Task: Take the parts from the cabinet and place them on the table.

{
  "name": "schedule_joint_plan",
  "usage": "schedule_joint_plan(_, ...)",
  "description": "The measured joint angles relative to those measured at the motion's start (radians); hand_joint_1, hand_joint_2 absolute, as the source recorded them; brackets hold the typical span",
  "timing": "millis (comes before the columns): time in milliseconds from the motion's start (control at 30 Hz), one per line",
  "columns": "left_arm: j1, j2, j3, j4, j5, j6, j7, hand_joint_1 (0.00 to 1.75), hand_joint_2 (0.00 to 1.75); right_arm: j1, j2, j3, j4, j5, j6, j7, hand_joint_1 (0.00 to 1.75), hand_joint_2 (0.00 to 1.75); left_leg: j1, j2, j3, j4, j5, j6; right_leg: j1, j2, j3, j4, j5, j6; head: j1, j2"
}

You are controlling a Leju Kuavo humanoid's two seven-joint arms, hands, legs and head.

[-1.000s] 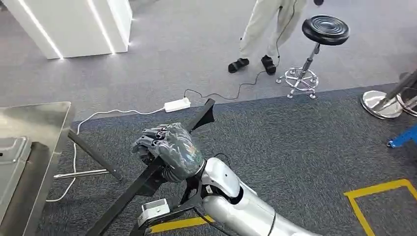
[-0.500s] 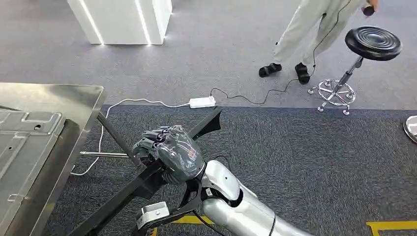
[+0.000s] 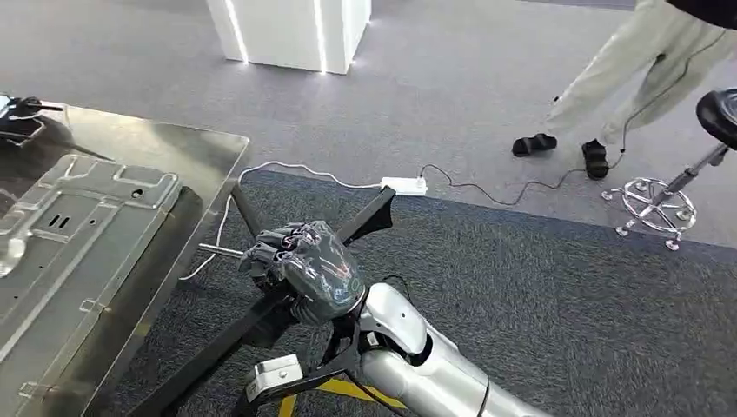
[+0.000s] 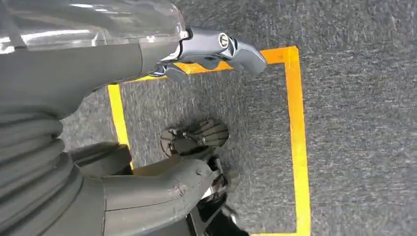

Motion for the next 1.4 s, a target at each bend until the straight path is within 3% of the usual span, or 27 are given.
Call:
schedule_joint_plan(67,-0.001,0.0,0.0,0.0,0.0,0.0,0.0,0.0,1.75,0.0,0.0,-0.001,0.0,0.0,0.0,0.0,1.75,1.75,0.002,-0.021,-0.01,0.007,-0.001,-0.014,0.007,-0.018,-0.002,-0.01,0.004,0.001,0.0,0.0)
schedule_joint_plan(133,0.004,0.0,0.0,0.0,0.001,0.0,0.0,0.0,1.75,-0.002,0.002,-0.001,-0.001,0.0,0.0,0.0,1.75,1.75,0.005,-0.037,-0.01,-0.001,0.002,-0.028,0.01,-0.035,0.005,-0.014,0.005,-0.011,0.0,0.0)
schedule_joint_plan(167,0.005,0.001,0.0,0.0,0.002,0.0,0.0,0.0,1.75,-0.004,0.004,-0.001,-0.001,0.0,0.0,0.0,1.75,1.75,0.005,-0.021,-0.012,0.006,-0.004,-0.031,0.003,-0.049,0.011,-0.026,0.011,-0.02,-0.001,0.0)
schedule_joint_plan(233,0.001,-0.001,0.0,0.0,0.007,0.0,0.0,0.0,1.75,-0.007,0.006,-0.001,-0.002,0.0,0.0,0.0,1.75,1.75,0.001,0.062,-0.049,0.089,-0.053,-0.04,0.007,-0.072,0.019,-0.033,0.009,-0.033,0.0,0.0)
schedule_joint_plan(300,-0.003,-0.001,0.0,0.0,0.011,0.001,-0.001,0.0,1.75,-0.006,0.005,-0.002,0.0,0.0,0.0,0.001,1.75,1.75,0.007,0.083,-0.125,0.24,-0.119,-0.047,0.012,-0.101,0.02,-0.032,0.005,-0.038,0.0,0.0)
schedule_joint_plan(333,-0.002,-0.001,0.0,0.0,0.018,-0.002,0.001,0.0,1.75,-0.005,0.005,-0.002,0.002,0.0,0.0,0.001,1.75,1.75,0.008,0.087,-0.153,0.293,-0.132,-0.05,0.013,-0.114,0.02,-0.032,0.003,-0.038,-0.001,0.0)
schedule_joint_plan(367,0.001,-0.001,0.0,0.0,0.019,-0.007,0.003,0.0,1.75,-0.005,0.005,-0.002,0.002,0.0,0.0,0.002,1.75,1.75,0.01,0.09,-0.158,0.297,-0.119,-0.052,0.014,-0.127,0.021,-0.032,0.001,-0.037,-0.001,0.0)
schedule_joint_plan(433,0.004,0.0,0.0,0.0,0.019,-0.01,0.002,0.0,1.75,-0.005,0.005,-0.002,0.002,0.001,0.0,0.002,1.75,1.75,0.01,0.099,-0.098,0.177,-0.047,-0.05,0.014,-0.149,0.027,-0.032,-0.005,-0.034,-0.001,0.0)
schedule_joint_plan(467,0.003,0.0,0.0,0.0,0.021,-0.01,0.001,0.0,1.75,-0.005,0.006,-0.002,0.002,0.002,0.0,0.002,1.75,1.75,0.01,0.119,-0.044,0.076,-0.003,-0.046,0.015,-0.161,0.033,-0.032,-0.009,-0.031,-0.001,0.0)
schedule_joint_plan(500,0.002,-0.001,0.0,0.0,0.022,-0.01,0.001,0.0,1.75,-0.006,0.006,-0.002,0.002,0.002,0.0,0.002,1.75,1.75,0.003,0.17,-0.007,-0.001,0.004,-0.041,0.017,-0.17,0.039,-0.032,-0.013,-0.026,-0.001,0.0)
schedule_joint_plan(533,-0.001,-0.001,0.0,0.0,0.024,-0.01,0.001,0.0,1.75,-0.007,0.006,-0.003,0.002,0.002,0.0,0.002,1.75,1.75,-0.006,0.171,-0.002,-0.003,0.002,-0.031,0.024,-0.179,0.041,-0.032,-0.016,-0.02,0.0,0.0)
schedule_joint_plan(667,0.002,0.001,0.0,0.0,0.027,-0.01,0.0,0.0,1.75,-0.009,0.009,-0.006,0.001,0.002,0.0,0.002,1.75,1.75,-0.005,0.124,0.003,-0.018,0.007,-0.006,0.025,-0.216,0.055,-0.039,-0.025,0.003,0.0,0.0)
schedule_joint_plan(733,0.001,0.0,0.0,0.0,0.028,-0.012,0.001,0.0,1.75,-0.013,0.01,-0.009,-0.001,0.002,0.0,0.001,1.75,1.75,0.002,0.104,0.01,-0.026,0.013,0.007,0.012,-0.118,0.029,0.027,-0.067,0.007,0.0,0.0)
schedule_joint_plan(767,-0.003,0.0,0.0,0.0,0.029,-0.012,0.0,0.0,1.75,-0.012,0.01,-0.011,-0.001,0.002,0.0,0.001,1.75,1.75,0.002,0.094,0.01,-0.026,0.014,0.009,0.012,-0.095,-0.009,0.1,-0.104,0.006,0.0,0.0)
schedule_joint_plan(833,-0.002,0.0,0.0,0.0,0.029,-0.018,0.001,0.0,1.75,-0.004,0.005,-0.012,0.002,0.002,0.0,0.003,1.75,1.75,0.001,0.066,0.009,-0.024,0.012,0.012,0.012,-0.083,-0.094,0.25,-0.156,0.009,0.0,0.0)
schedule_joint_plan(867,-0.001,0.001,0.001,0.0,0.028,-0.022,0.003,0.0,1.75,0.0,0.003,-0.012,0.002,0.005,0.0,0.003,1.75,1.75,0.001,0.051,0.009,-0.022,0.011,0.012,0.011,-0.083,-0.113,0.269,-0.146,0.01,0.0,0.0)
schedule_joint_plan(900,0.001,0.002,0.001,0.0,0.028,-0.026,0.003,0.0,1.75,0.001,0.002,-0.012,0.002,0.009,0.0,0.003,1.75,1.75,0.001,0.036,0.01,-0.02,0.01,0.011,0.01,-0.082,-0.109,0.24,-0.11,0.01,0.0,0.0)
schedule_joint_plan(967,0.003,0.002,0.001,0.0,0.027,-0.028,0.004,0.0,1.75,0.0,0.003,-0.012,0.002,0.016,-0.001,0.003,1.75,1.75,0.003,0.006,0.01,-0.01,0.004,0.004,0.005,-0.068,-0.047,0.087,-0.01,0.007,0.0,0.0)
schedule_joint_plan(1000,0.002,0.002,0.001,0.0,0.026,-0.03,0.004,0.0,1.75,-0.001,0.003,-0.012,0.002,0.018,-0.001,0.002,1.75,1.75,0.005,-0.006,0.008,-0.002,-0.002,0.0,0.0,-0.036,-0.014,0.009,0.025,0.006,0.0,0.0)
schedule_joint_plan(1033,0.002,0.002,0.001,0.0,0.026,-0.03,0.004,0.0,1.75,0.0,0.002,-0.012,0.002,0.018,-0.001,0.002,1.75,1.75,0.0,-0.016,0.0,0.006,-0.007,-0.008,-0.001,0.006,-0.007,-0.007,0.006,0.007,0.0,0.0)
schedule_joint_plan(1133,0.005,0.003,0.001,0.0,0.026,-0.031,0.008,0.0,1.75,-0.001,0.003,-0.012,0.001,0.03,-0.002,0.005,1.75,1.75,0.011,-0.042,-0.005,0.002,-0.005,-0.027,0.008,-0.024,-0.003,-0.007,0.008,-0.006,0.0,0.0)
schedule_joint_plan(1167,0.006,0.003,0.001,0.0,0.025,-0.031,0.009,0.0,1.75,-0.002,0.004,-0.012,0.001,0.038,-0.002,0.006,1.75,1.75,0.009,-0.052,-0.01,0.001,-0.005,-0.033,0.003,-0.036,0.002,-0.018,0.012,-0.013,0.0,0.0)
schedule_joint_plan(1233,0.006,0.005,0.001,0.0,0.022,-0.029,0.011,0.0,1.75,-0.003,0.005,-0.013,-0.001,0.042,-0.005,0.008,1.75,1.75,0.003,0.041,-0.021,0.044,-0.034,-0.04,0.001,-0.06,0.014,-0.03,0.012,-0.024,-0.002,0.0)
schedule_joint_plan(1267,0.003,0.005,0.001,0.0,0.02,-0.029,0.011,0.0,1.75,-0.003,0.003,-0.016,-0.002,0.044,-0.006,0.009,1.75,1.75,0.004,0.071,-0.058,0.116,-0.075,-0.045,0.005,-0.077,0.016,-0.031,0.011,-0.031,-0.001,0.0)
schedule_joint_plan(1333,0.002,0.005,0.001,0.0,0.019,-0.029,0.011,0.0,1.75,0.0,-0.002,-0.021,-0.002,0.046,-0.006,0.009,1.75,1.75,0.008,0.089,-0.139,0.276,-0.142,-0.051,0.008,-0.109,0.017,-0.03,0.005,-0.036,-0.001,0.0)
schedule_joint_plan(1367,0.005,0.005,0.001,0.0,0.02,-0.029,0.012,0.0,1.75,0.001,-0.005,-0.022,-0.002,0.048,-0.006,0.01,1.75,1.75,0.009,0.091,-0.158,0.311,-0.144,-0.053,0.009,-0.121,0.017,-0.03,0.003,-0.036,-0.002,0.0)
schedule_joint_plan(1400,0.009,0.005,0.0,0.0,0.02,-0.029,0.012,0.0,1.75,0.002,-0.006,-0.023,-0.002,0.048,-0.006,0.01,1.75,1.75,0.01,0.092,-0.152,0.294,-0.122,-0.054,0.009,-0.133,0.019,-0.03,0.001,-0.035,-0.002,0.0)
